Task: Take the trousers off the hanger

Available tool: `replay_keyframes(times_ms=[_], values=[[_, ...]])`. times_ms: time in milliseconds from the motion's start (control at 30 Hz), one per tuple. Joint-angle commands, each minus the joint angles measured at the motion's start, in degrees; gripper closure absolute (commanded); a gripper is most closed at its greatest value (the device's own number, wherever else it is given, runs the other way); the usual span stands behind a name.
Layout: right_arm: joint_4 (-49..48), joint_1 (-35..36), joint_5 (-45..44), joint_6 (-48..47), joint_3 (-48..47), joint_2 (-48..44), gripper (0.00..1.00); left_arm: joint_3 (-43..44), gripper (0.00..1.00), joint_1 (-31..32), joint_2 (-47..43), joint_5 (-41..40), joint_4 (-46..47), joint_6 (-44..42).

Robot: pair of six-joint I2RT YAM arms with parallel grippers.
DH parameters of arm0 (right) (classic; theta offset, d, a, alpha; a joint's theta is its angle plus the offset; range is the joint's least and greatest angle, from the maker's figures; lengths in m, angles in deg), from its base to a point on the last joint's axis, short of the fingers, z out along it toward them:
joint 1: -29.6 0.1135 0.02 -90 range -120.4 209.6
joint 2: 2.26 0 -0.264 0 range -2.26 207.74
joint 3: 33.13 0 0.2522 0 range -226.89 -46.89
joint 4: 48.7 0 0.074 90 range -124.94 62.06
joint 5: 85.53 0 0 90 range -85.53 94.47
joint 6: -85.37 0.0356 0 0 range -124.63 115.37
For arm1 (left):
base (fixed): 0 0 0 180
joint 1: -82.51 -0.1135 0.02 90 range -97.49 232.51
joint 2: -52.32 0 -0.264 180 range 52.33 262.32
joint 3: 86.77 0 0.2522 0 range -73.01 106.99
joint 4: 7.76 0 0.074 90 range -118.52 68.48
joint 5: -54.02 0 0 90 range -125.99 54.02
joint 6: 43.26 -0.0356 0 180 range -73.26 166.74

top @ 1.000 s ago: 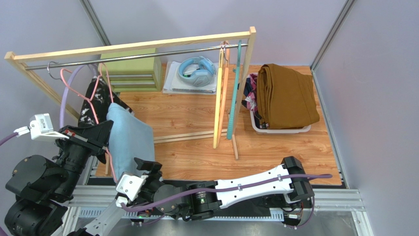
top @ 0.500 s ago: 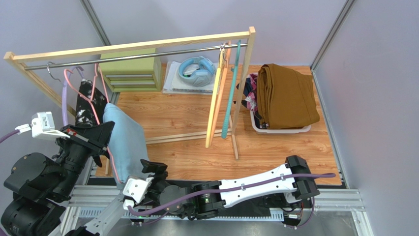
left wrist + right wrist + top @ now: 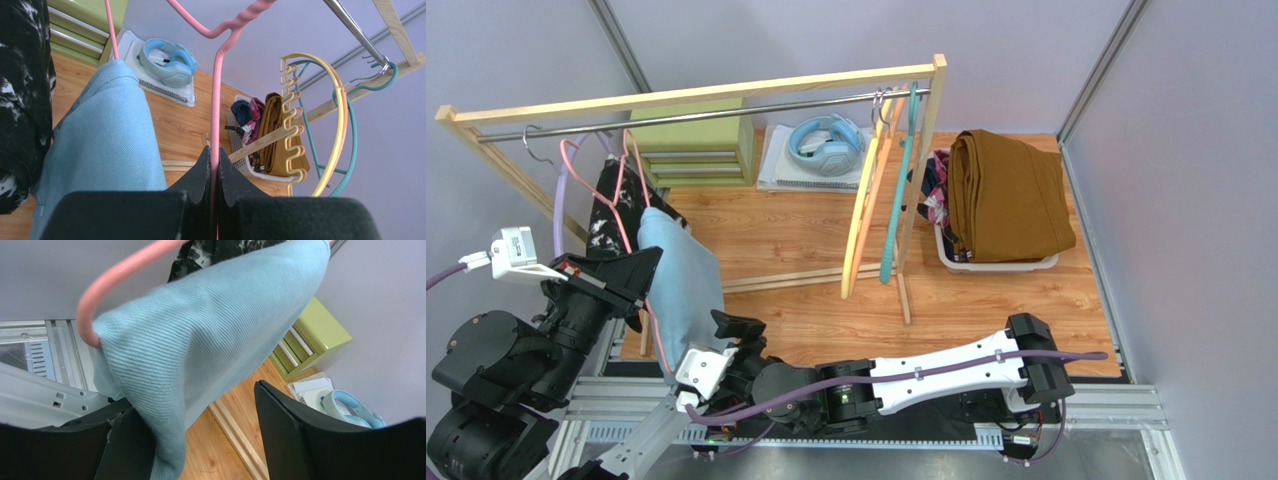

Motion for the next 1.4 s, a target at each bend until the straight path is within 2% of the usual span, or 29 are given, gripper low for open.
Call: replay_keyframes(times_ms=[0,133,267,367,400,500,567,600,633,867,1000,1167,1367], values=[[-3.46,-0.54,2.47,-1.34,-4.22,1.45,0.30,1.71,1.00,-0.20,-0.09,1.97,7.88,2.85],[-3.20,-0.45,4.85,0.51,-3.61,1.01,0.29,1.80,1.00,-0.20,-0.09,1.97,8.15,2.76],[-4.17,-0.80,-1.55,-1.77,-6.50,3.38,0.30,1.28,1.00,-0.20,-0.27,2.93,8.41,3.38],[-5.39,-0.89,-3.06,-4.32,-8.18,4.26,0.39,0.49,1.00,-0.20,-0.53,3.46,8.23,4.96],[-5.66,-0.89,-3.67,-5.19,-8.79,4.44,0.51,0.22,1.00,-0.20,-0.71,3.64,8.06,5.31],[-6.71,-0.98,-5.69,-6.52,-9.32,4.79,0.77,-0.57,1.00,-0.20,-0.88,4.26,8.15,6.19],[-6.72,-0.98,-6.39,-7.83,-9.76,4.61,0.86,-0.92,1.00,-0.20,-1.50,3.38,7.88,7.07],[-6.80,-1.07,-7.53,-8.10,-9.85,4.53,0.96,-1.01,1.00,-0.20,-1.59,3.12,7.97,7.16],[-6.98,-1.07,-8.06,-8.28,-9.68,4.35,1.00,-1.01,1.00,-0.20,-1.68,2.42,8.06,7.33],[-10.39,-1.07,-10.79,-11.00,-5.56,0.32,1.00,-1.10,1.00,-0.20,-1.85,2.85,8.06,5.32],[-11.02,-1.16,-6.93,-9.68,-3.61,-5.83,1.00,-2.24,1.00,-0.20,-3.08,-0.05,6.83,2.95],[-9.09,-1.24,-7.28,-12.14,-10.36,-5.23,1.00,-6.10,1.00,-0.20,-4.05,0.91,7.44,3.11],[-7.42,-1.51,-9.29,-15.31,-22.75,-2.77,1.00,-9.10,1.00,-0.20,-4.66,1.35,7.44,3.47]])
